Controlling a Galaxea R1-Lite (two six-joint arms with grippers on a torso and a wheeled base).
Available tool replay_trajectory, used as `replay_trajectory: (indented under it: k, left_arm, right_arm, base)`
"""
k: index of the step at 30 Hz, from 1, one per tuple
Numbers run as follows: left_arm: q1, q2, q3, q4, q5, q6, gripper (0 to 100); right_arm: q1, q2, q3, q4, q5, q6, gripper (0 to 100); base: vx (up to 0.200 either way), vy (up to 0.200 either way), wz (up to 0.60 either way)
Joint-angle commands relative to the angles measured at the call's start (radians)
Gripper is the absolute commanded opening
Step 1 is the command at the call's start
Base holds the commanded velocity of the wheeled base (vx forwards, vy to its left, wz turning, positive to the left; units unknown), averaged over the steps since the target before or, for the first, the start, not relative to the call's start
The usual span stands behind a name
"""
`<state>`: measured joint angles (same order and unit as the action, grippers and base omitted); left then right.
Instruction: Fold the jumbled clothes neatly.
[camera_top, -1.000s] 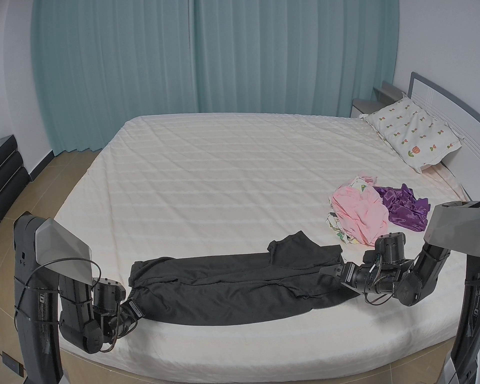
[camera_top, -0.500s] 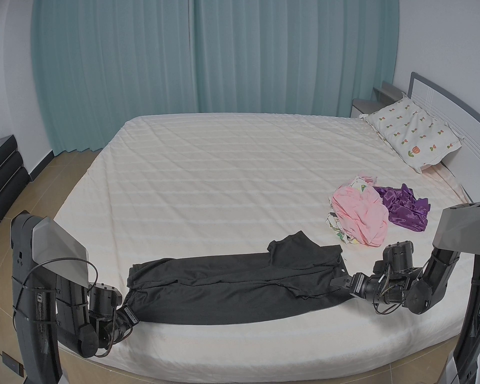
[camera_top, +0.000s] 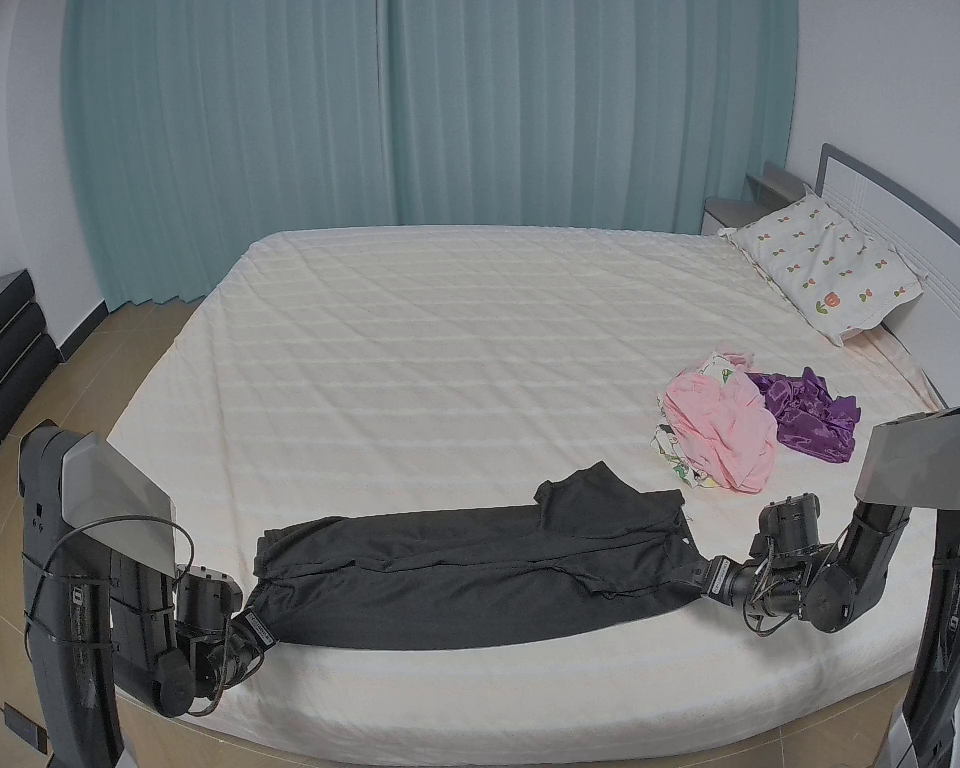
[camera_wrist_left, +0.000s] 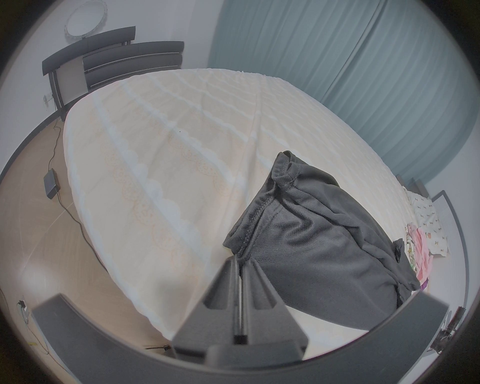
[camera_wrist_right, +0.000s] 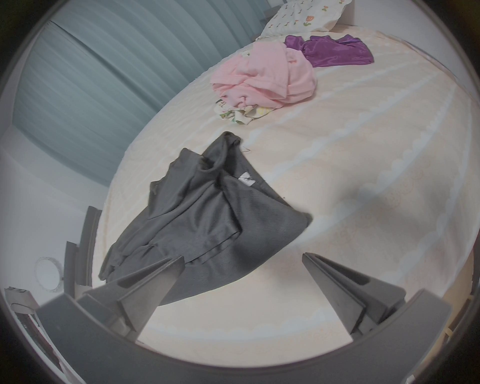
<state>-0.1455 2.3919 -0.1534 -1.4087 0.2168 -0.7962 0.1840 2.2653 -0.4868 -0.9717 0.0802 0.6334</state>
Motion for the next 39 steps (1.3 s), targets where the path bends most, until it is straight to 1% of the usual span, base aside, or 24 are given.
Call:
replay_trajectory:
  k: [1, 7, 10, 12, 13, 19, 30, 39]
  left_arm:
    - [0.000, 0.001, -0.002, -0.003, -0.001, -0.001, 0]
    - [0.000, 0.004, -0.002, -0.003, -0.004, -0.001, 0]
    - [0.000, 0.004, -0.002, -0.003, -0.004, -0.001, 0]
    - [0.000, 0.004, -0.002, -0.003, -0.004, -0.003, 0]
    - [0.000, 0.006, -0.002, -0.003, -0.004, -0.003, 0]
    - [0.000, 0.006, 0.000, -0.003, -0.004, -0.001, 0]
    - [0.001, -0.004, 0.028, -0.009, -0.002, 0.008, 0]
    - [0.000, 0.000, 0.123, -0.082, -0.007, 0.051, 0]
  right_arm:
    - [0.000, 0.040, -0.022, 0.027, -0.019, 0.000, 100]
    - [-0.001, 0.072, -0.087, 0.059, -0.056, 0.008, 100]
    - [0.005, 0.102, -0.145, 0.064, -0.108, 0.043, 100]
    - [0.005, 0.125, -0.177, 0.094, -0.143, 0.043, 100]
    - [0.006, 0.125, -0.190, 0.117, -0.155, 0.043, 0]
    - [0.015, 0.094, -0.171, 0.148, -0.194, 0.051, 0]
    - [0.012, 0.003, -0.042, 0.140, -0.192, 0.049, 0]
    - [0.011, -0.018, 0.031, 0.146, -0.192, 0.037, 0]
  base:
    - [0.000, 0.000, 0.00]
    - [0.000, 0.000, 0.00]
    - [0.000, 0.000, 0.00]
    - [0.000, 0.000, 0.00]
    - [0.000, 0.000, 0.00]
    - [0.000, 0.000, 0.00]
    - [0.000, 0.000, 0.00]
    - [0.000, 0.000, 0.00]
